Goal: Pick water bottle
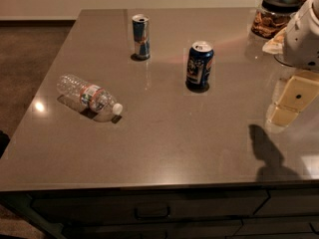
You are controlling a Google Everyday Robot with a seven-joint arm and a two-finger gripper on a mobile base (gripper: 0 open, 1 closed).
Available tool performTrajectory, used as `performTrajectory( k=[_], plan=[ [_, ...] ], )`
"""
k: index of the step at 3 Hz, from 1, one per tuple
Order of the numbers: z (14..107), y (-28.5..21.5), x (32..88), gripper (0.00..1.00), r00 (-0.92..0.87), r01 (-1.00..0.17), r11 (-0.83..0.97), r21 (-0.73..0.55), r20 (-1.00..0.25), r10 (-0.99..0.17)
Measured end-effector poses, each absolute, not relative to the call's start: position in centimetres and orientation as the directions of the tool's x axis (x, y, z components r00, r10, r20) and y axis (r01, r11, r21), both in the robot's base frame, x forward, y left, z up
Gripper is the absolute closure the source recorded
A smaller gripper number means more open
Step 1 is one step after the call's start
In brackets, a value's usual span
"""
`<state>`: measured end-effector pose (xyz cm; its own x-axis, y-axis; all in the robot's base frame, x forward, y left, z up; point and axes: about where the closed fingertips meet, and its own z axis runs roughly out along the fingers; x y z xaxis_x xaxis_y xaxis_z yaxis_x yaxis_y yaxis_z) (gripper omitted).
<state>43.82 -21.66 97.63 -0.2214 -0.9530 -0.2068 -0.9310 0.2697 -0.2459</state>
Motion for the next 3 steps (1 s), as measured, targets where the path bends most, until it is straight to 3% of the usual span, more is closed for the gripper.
performTrajectory(
  k=[1,3],
  plan=[
    [97.6,-21.7,43.8,0.0,-0.221,-0.931,0.27,-0.246,-0.207,-0.953],
    [95.8,-18.1,46.7,0.0,-0.236,-0.953,0.277,-0.12,-0.278,-0.931]
  ],
)
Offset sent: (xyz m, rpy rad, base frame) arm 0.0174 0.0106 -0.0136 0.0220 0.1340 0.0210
